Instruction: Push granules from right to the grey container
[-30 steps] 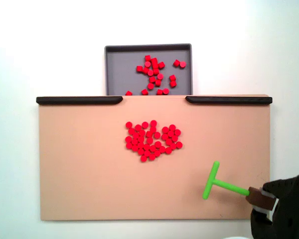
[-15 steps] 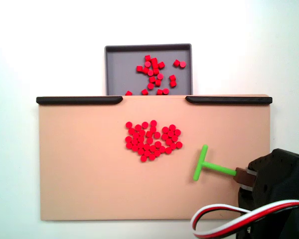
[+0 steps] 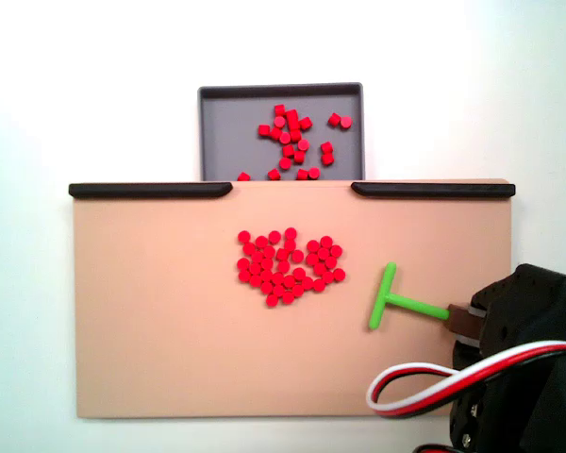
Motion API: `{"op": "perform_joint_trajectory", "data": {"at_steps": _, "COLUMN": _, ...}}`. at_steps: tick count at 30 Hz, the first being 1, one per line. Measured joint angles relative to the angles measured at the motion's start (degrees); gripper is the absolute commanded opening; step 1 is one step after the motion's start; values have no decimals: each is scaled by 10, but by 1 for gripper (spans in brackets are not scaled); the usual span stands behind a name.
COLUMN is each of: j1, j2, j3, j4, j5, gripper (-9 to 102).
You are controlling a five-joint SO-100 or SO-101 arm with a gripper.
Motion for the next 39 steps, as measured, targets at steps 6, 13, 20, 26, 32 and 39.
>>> {"op": "perform_joint_trajectory", "data": {"at_steps": 6, "j1": -10, "j2": -16, "j3": -9, "j4": 0, "j5": 0, "gripper": 0}}
{"op": "perform_joint_trajectory", "data": {"at_steps": 13, "j1": -10, "j2": -29, "j3": -16, "j4": -6, "j5": 0, "gripper": 0}}
{"op": "perform_joint_trajectory", "data": {"at_steps": 20, "j1": -14, "j2": -36, "j3": -18, "j4": -20, "j5": 0, "gripper": 0}}
{"op": "perform_joint_trajectory", "data": {"at_steps": 26, "j1": -19, "j2": -40, "j3": -25, "j4": -28, "j5": 0, "gripper": 0}}
{"op": "perform_joint_trajectory", "data": {"at_steps": 32, "j1": -26, "j2": -40, "j3": -25, "j4": -28, "j5": 0, "gripper": 0}}
{"op": "perform_joint_trajectory", "data": {"at_steps": 39, "j1": -36, "j2": -40, "j3": -25, "j4": -29, "j5": 0, "gripper": 0}}
